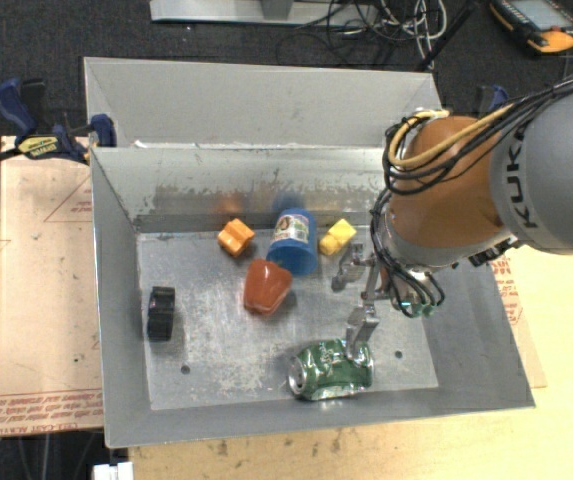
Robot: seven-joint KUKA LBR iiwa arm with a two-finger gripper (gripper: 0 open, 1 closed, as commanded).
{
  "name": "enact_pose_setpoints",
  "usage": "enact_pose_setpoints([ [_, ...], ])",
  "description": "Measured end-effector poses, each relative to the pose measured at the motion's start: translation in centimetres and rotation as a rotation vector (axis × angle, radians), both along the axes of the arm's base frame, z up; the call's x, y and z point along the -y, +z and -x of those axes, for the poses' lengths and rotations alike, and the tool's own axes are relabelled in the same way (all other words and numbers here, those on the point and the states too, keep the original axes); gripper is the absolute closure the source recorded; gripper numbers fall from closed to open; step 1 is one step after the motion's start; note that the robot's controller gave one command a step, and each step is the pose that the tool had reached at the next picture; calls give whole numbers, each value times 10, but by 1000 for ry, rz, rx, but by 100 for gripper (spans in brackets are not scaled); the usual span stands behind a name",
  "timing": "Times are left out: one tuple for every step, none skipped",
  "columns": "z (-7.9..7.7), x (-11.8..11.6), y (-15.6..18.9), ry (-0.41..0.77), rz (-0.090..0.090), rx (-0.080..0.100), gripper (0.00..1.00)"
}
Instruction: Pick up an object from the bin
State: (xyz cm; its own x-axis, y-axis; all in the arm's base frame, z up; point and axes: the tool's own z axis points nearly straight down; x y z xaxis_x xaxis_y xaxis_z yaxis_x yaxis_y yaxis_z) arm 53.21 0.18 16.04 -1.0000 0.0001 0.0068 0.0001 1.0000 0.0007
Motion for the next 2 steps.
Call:
enact_pose_setpoints([
  [-2, 0, 4, 0, 0, 7, 0],
  [20, -2, -48, 64, 0, 13, 0],
])
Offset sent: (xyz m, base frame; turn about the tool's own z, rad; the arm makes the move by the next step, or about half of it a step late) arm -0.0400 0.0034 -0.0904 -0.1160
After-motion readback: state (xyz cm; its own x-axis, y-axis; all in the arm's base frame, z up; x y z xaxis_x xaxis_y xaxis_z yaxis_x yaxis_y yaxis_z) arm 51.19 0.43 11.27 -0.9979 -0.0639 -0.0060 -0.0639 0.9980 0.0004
